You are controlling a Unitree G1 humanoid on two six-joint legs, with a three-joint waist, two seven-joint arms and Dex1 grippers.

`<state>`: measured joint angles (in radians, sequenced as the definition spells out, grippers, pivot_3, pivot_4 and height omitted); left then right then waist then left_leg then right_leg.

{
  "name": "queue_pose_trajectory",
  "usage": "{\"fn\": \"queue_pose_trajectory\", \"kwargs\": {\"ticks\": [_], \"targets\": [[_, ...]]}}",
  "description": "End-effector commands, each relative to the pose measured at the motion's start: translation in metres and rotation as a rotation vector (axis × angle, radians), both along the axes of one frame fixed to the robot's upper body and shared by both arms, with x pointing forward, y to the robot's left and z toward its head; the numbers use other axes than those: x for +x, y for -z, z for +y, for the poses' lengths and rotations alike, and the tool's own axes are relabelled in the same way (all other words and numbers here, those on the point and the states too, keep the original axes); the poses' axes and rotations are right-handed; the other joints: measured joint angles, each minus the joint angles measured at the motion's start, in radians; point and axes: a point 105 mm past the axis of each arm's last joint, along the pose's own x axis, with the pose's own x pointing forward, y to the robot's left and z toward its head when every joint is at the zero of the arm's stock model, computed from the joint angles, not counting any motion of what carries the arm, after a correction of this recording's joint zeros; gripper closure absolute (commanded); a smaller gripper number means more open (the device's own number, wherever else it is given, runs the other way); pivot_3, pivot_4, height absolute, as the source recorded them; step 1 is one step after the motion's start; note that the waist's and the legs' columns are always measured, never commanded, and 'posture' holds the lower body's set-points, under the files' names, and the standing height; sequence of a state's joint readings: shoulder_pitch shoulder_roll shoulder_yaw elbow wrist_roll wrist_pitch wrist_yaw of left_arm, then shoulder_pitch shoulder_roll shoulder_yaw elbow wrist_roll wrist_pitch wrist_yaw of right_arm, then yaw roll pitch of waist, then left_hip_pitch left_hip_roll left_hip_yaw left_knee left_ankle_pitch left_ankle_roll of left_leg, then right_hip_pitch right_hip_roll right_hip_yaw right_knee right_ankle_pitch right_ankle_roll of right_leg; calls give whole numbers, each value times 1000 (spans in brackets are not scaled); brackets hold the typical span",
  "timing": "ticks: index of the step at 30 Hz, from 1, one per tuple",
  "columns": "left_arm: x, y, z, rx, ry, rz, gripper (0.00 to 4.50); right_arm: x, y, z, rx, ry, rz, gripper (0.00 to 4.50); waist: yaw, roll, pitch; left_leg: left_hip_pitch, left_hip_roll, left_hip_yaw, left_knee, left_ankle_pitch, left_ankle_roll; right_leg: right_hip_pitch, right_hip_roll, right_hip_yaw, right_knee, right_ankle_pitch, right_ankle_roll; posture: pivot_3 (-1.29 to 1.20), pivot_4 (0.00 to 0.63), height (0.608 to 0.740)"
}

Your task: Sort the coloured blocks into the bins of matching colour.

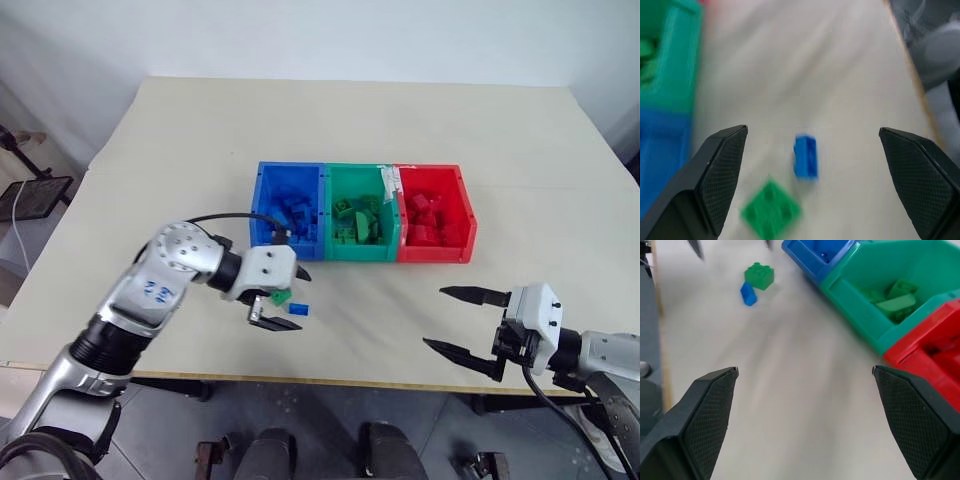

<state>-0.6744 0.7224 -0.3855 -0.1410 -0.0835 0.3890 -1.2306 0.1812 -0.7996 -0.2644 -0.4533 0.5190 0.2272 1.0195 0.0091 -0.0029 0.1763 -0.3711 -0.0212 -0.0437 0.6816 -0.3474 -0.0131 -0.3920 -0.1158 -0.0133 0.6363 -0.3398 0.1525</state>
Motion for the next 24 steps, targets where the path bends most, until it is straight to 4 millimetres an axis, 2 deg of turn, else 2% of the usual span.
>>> {"fn": "queue_pose_trajectory", "kwargs": {"ticks": [1, 2, 9, 15, 19, 22, 24], "targets": [[9, 8, -1, 118, -46, -40, 14, -11, -9, 3, -7, -3, -20, 0, 0, 0, 0, 0, 0, 0, 0, 0, 0, 0, 0, 0, 0, 0, 0, 0, 150, 740], [11, 10, 1, 129, -59, -40, 14, -14, -8, 4, -3, 2, -14, 0, -2, 0, 0, 0, 0, 0, 0, 0, 0, 0, 0, 0, 0, 0, 0, 0, 150, 740], [16, 18, 9, 190, -72, -24, 2153, -25, -6, 5, -14, 23, -24, 0, 7, 0, 0, 0, -1, -1, 1, 0, 0, 0, -1, 0, 0, 0, 0, 0, 150, 740], [12, 19, -2, 89, -53, 48, 3948, -24, -5, 8, -17, 17, -38, 0, 17, 0, 0, 0, -1, -1, 2, 0, 0, 1, -1, 1, 0, 0, 0, 0, 150, 740], [11, 17, 0, 57, -40, 63, 4073, -24, -6, 10, -5, 21, -48, 0, 16, 0, 0, 0, -1, -1, 2, 0, 0, 1, -1, 1, 0, 0, 0, 0, 150, 740], [18, 12, 11, 66, -117, 98, 4108, -25, -6, 13, -13, 8, -67, 0, 15, 0, 0, 0, -1, -1, 2, 0, 0, 1, -1, 1, 0, 0, 0, 0, 150, 740], [35, -16, 4, -83, -212, 46, 4108, -19, -17, 17, 61, 43, -143, 0, 15, -1, 0, 0, -1, -1, 2, 0, 0, 1, -1, 0, 0, 0, 0, 0, 150, 740]]}}
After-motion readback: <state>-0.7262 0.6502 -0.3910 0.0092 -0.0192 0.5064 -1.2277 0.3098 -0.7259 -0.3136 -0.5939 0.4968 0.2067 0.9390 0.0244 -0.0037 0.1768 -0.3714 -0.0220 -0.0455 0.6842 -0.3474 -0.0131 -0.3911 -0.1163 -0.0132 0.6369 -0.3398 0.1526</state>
